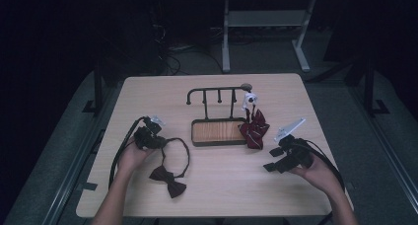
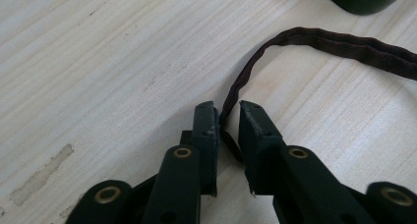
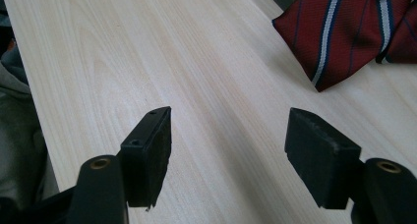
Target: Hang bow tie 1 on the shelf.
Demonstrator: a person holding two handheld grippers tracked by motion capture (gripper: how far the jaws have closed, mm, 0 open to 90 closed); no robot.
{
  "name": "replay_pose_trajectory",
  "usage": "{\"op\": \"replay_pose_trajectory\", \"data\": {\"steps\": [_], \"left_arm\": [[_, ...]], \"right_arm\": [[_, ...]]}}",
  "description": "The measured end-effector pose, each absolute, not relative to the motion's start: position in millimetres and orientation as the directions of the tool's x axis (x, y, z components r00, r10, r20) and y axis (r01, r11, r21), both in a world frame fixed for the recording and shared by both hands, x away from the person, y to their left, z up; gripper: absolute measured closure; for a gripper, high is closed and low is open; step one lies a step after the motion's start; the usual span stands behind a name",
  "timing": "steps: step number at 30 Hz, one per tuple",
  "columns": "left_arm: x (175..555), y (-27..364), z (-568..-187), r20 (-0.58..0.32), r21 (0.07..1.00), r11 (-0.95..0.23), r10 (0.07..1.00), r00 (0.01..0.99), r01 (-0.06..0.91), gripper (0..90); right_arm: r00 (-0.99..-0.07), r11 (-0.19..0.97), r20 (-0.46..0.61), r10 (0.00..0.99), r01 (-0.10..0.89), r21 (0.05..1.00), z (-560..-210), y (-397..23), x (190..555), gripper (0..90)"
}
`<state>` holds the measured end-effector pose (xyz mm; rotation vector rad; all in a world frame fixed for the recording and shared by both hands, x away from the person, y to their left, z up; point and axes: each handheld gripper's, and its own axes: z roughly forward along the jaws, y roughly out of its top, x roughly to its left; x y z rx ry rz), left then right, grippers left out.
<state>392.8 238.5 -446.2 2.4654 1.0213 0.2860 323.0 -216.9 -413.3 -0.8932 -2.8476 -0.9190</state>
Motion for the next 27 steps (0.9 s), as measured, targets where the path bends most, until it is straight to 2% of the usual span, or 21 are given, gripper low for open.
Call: {"op": "replay_pose_trajectory", "data": {"steps": [5, 8, 27], "left_arm": [[390.7, 235.4, -446.1, 0.018, 0.477, -0.643, 0.689, 0.725, 0.599, 89.3], [389.5, 235.7, -444.1, 0.029, 0.458, -0.668, 0.671, 0.741, 0.587, 89.6], [376.3, 236.0, -423.7, 0.001, 0.497, -0.673, 0.632, 0.775, 0.548, 89.6]], "right_arm": [[-0.837, 0.662, 0.185, 0.515, 0.526, 0.535, -412.6, -216.4, 323.0, 33.6], [-0.837, 0.660, 0.185, 0.515, 0.526, 0.536, -413.1, -217.0, 323.2, 33.5], [-0.829, 0.645, 0.201, 0.522, 0.538, 0.542, -414.9, -221.8, 324.6, 33.3]]}}
